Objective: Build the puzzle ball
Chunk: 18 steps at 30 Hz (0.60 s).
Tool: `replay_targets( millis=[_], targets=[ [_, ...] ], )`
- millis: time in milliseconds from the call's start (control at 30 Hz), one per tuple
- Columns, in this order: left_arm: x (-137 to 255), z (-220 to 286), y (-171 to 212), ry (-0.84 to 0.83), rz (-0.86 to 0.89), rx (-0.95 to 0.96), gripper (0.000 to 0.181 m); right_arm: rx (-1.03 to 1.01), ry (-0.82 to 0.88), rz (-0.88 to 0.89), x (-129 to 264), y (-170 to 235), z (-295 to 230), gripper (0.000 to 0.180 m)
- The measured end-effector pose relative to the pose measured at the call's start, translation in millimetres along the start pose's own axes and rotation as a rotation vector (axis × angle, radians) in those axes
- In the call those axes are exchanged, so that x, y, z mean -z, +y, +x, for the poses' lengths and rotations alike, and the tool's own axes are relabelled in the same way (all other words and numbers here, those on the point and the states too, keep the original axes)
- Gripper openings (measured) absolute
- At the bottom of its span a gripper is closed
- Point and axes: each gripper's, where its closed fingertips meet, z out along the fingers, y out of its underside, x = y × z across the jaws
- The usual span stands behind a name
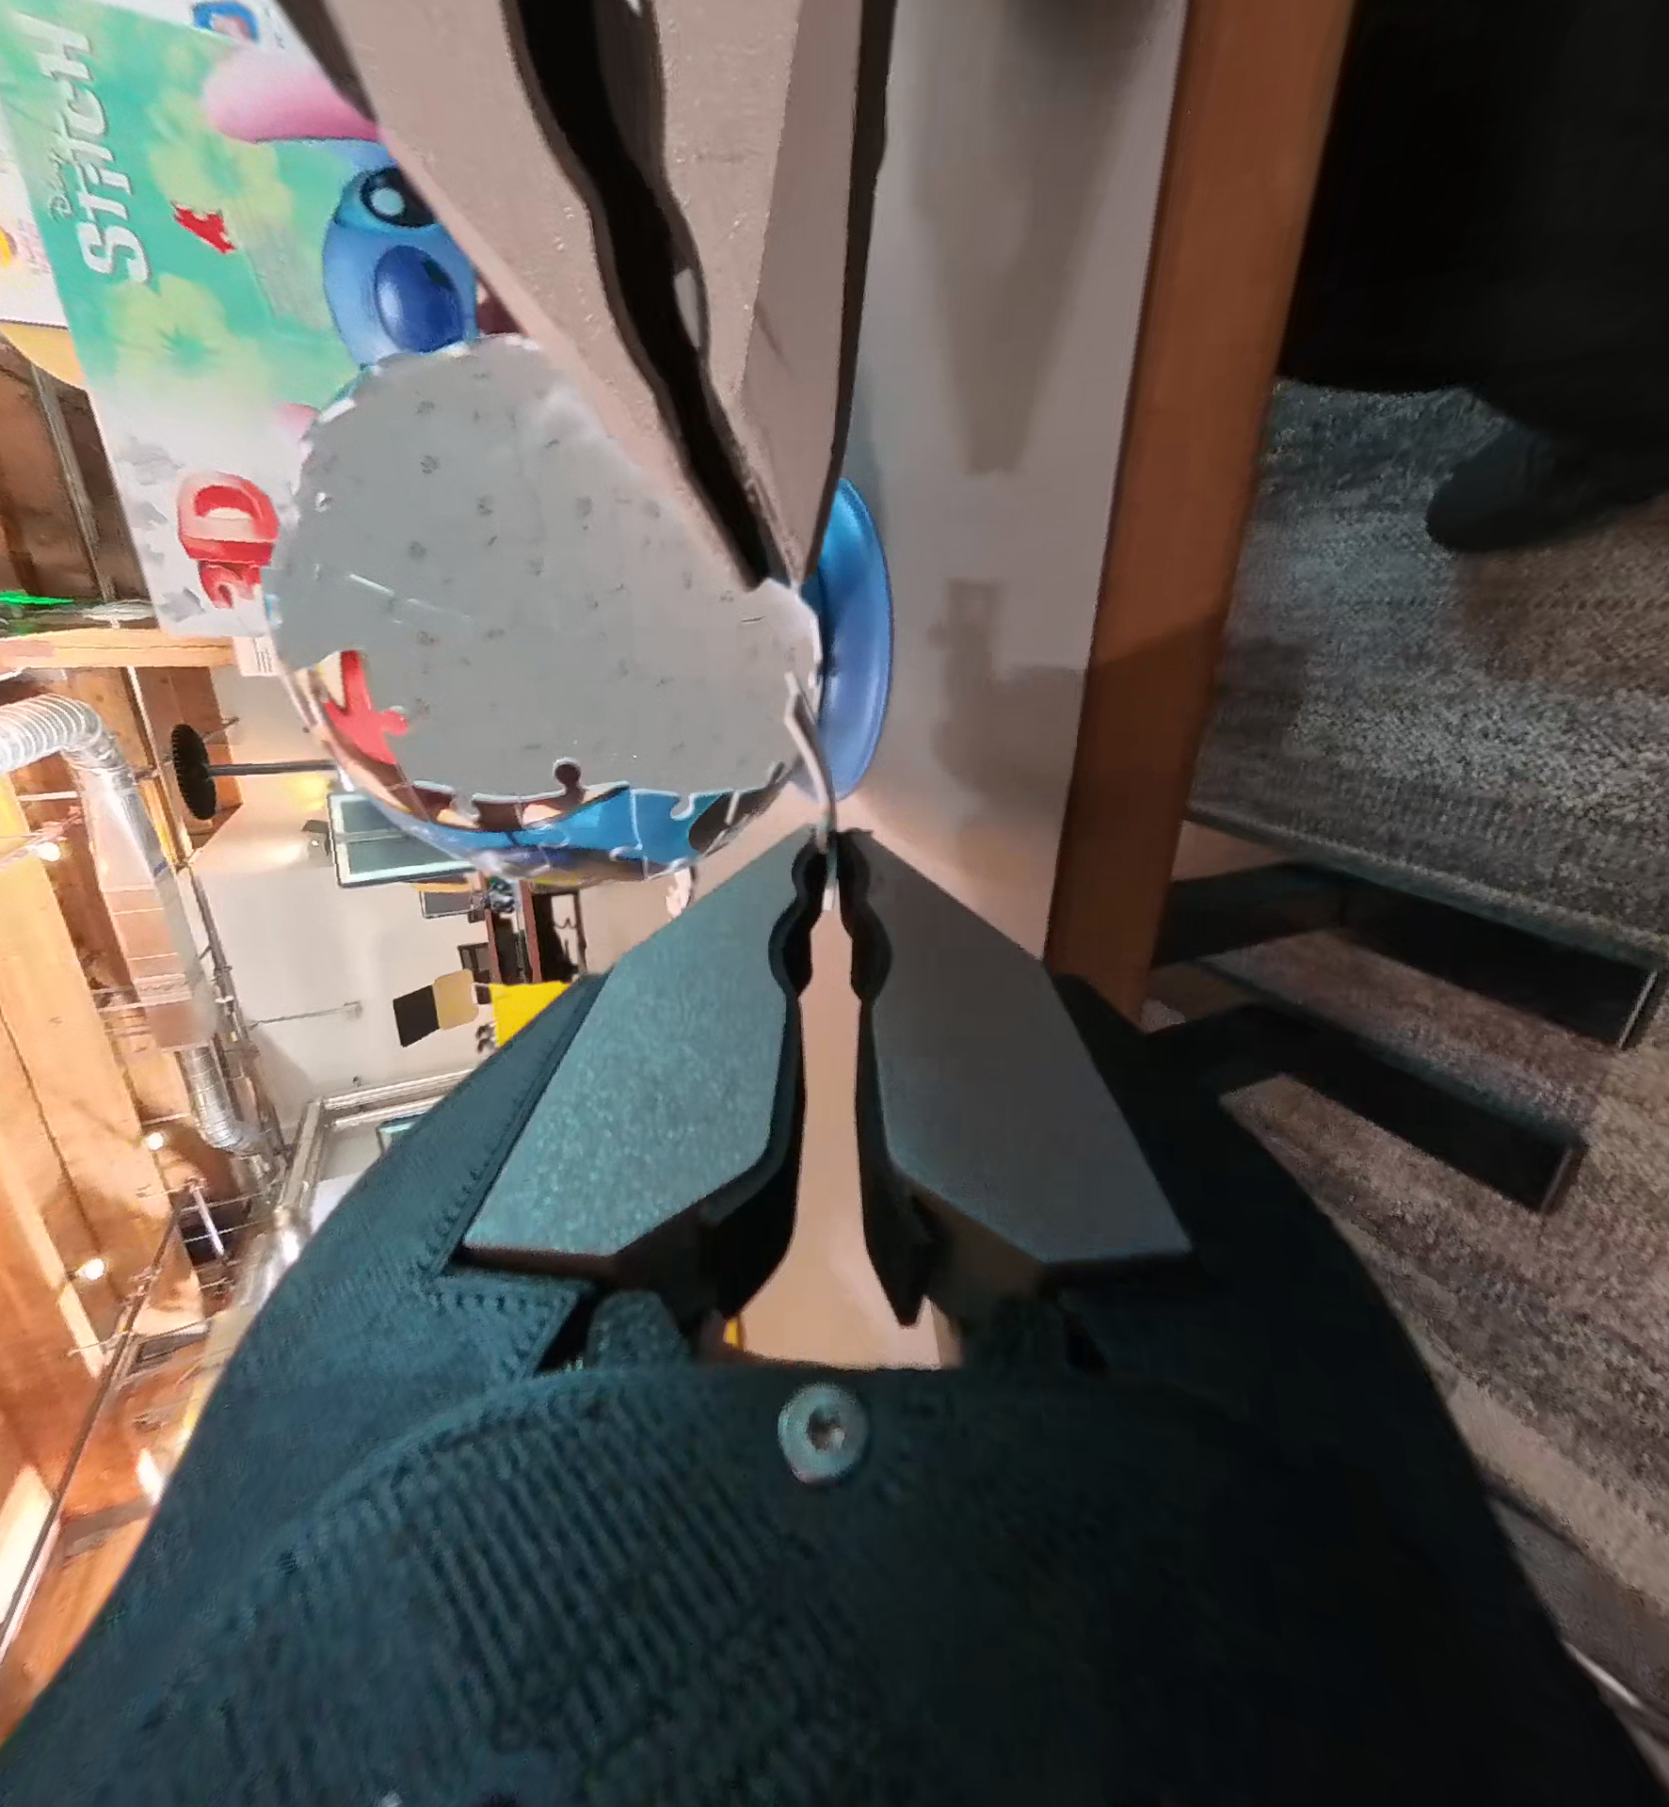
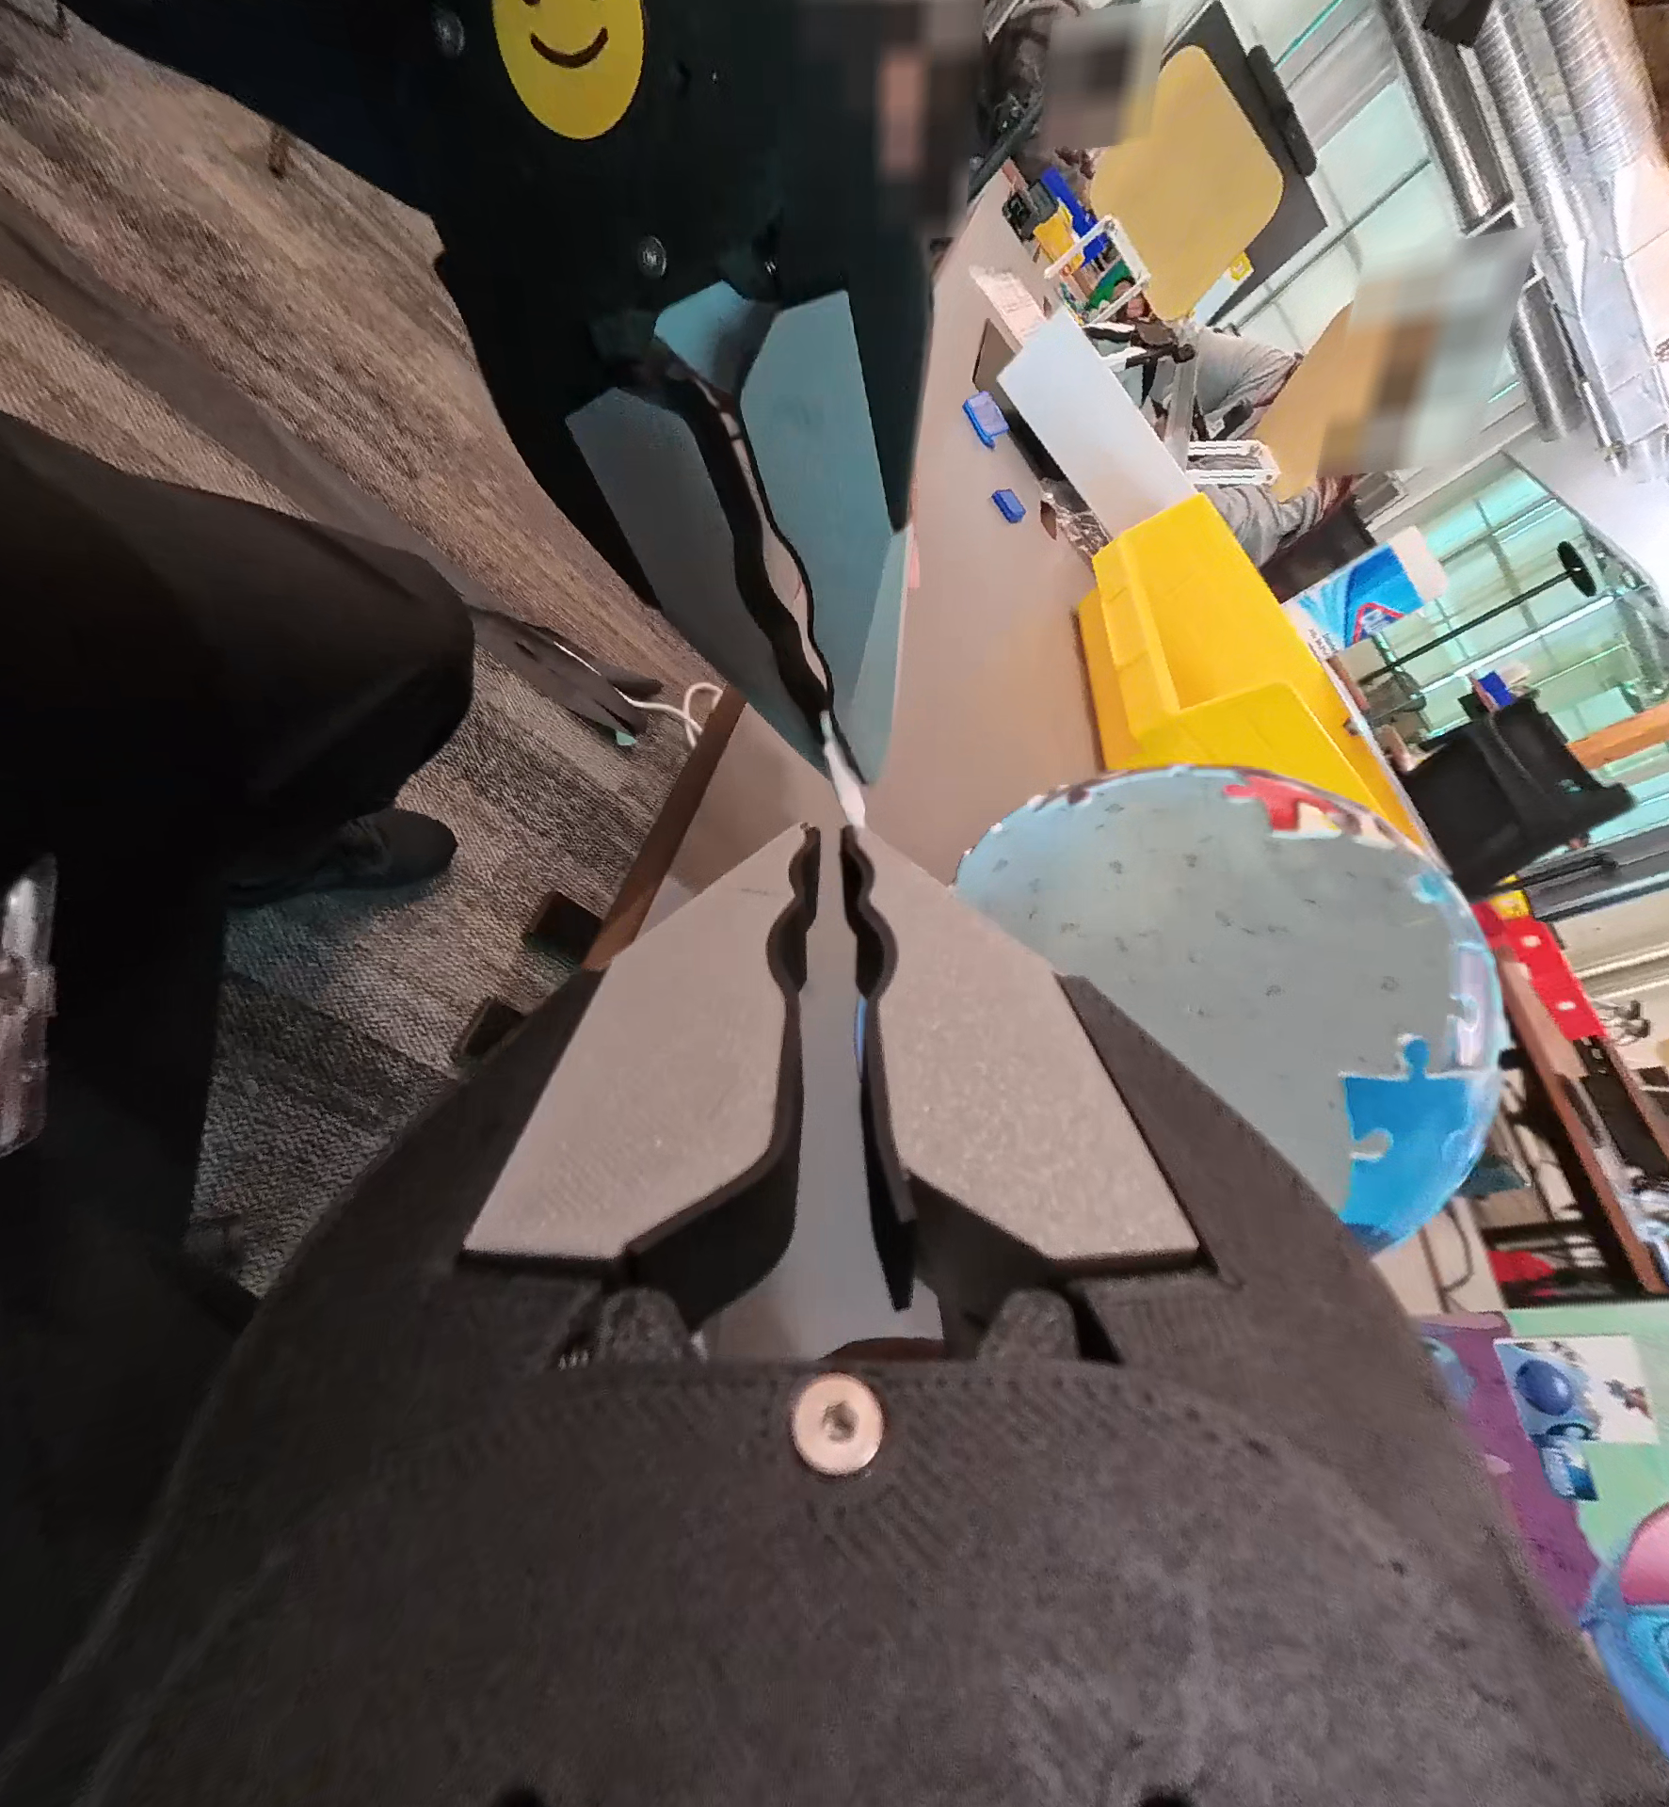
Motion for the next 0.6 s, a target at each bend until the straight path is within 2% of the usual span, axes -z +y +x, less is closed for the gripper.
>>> replay_targets(
  millis=[33,333,500,600],
  targets=[
    [-1,2,0,0.010,-0.012,-0.012,0.000,0.018,0.010,-0.006,-1,-1,-1,0.000],
    [-6,10,-7,0.053,-0.079,-0.045,0.000,0.079,0.031,-0.081,-12,4,-5,0.010],
    [-3,8,-14,0.059,-0.065,-0.013,0.000,0.124,0.035,-0.134,-15,13,-7,0.000],
    [0,2,-17,0.028,-0.045,0.016,0.001,0.132,0.059,-0.128,-12,11,-3,0.000]
  ],
)
